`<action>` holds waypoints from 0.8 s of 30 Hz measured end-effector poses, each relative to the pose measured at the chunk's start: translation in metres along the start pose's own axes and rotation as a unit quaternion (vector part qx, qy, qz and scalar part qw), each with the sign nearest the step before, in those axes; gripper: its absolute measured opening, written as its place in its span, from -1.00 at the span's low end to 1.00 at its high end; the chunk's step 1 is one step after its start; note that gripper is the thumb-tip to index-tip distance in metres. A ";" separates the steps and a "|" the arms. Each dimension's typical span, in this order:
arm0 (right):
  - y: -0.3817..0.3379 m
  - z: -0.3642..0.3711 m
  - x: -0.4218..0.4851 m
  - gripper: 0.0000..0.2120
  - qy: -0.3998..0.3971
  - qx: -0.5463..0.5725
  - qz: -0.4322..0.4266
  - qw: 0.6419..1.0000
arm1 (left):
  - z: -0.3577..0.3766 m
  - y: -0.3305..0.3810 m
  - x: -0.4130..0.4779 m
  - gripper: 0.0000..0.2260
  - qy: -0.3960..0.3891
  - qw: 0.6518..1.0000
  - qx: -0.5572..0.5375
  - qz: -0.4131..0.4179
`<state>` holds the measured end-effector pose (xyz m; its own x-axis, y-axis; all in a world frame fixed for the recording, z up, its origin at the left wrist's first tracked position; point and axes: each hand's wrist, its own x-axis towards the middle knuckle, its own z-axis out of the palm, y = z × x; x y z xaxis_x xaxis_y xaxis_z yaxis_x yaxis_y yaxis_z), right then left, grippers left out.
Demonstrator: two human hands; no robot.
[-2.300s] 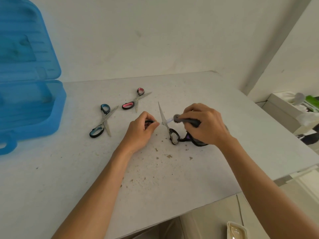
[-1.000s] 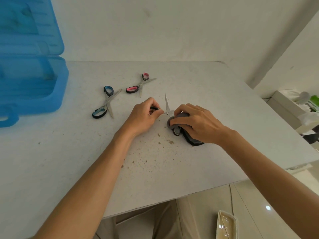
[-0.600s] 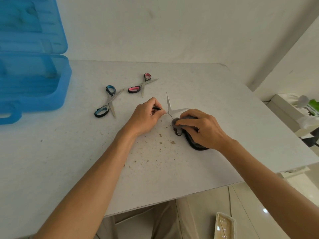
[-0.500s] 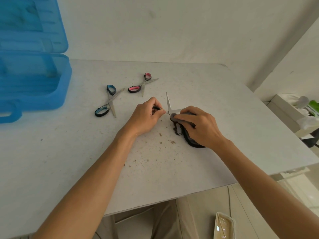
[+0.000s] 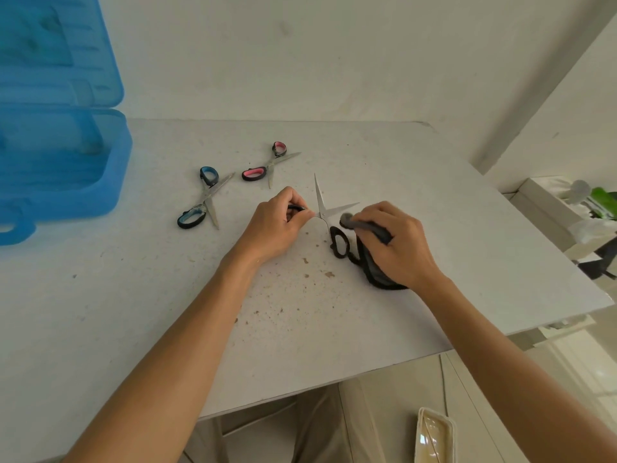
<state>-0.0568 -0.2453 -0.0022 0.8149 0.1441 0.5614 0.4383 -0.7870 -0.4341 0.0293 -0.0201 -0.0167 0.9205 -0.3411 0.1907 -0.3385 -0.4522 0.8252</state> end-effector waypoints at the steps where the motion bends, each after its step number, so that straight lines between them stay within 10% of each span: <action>1: -0.002 0.003 0.001 -0.83 0.003 0.004 -0.001 1.000 | 0.000 0.000 0.000 -0.83 0.001 1.000 0.000 0.000; 10: 0.000 0.002 -0.009 -0.84 -0.127 -0.004 -0.097 0.987 | 0.001 -0.002 0.000 -0.82 0.007 1.000 0.010 0.004; 15: -0.001 0.002 0.003 -0.84 -0.005 0.060 0.060 0.996 | 0.000 0.000 -0.001 -0.82 0.001 1.000 0.008 -0.001; 24: 0.006 0.007 -0.006 -0.83 -0.052 0.018 -0.051 0.997 | 0.000 0.000 0.000 -0.84 0.002 1.000 0.003 -0.005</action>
<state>-0.0566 -0.2471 -0.0131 0.7995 0.2858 0.5284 0.5332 -0.7427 -0.4050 0.0289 -0.0203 -0.0170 0.9246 -0.3328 0.1851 -0.3306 -0.4603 0.8239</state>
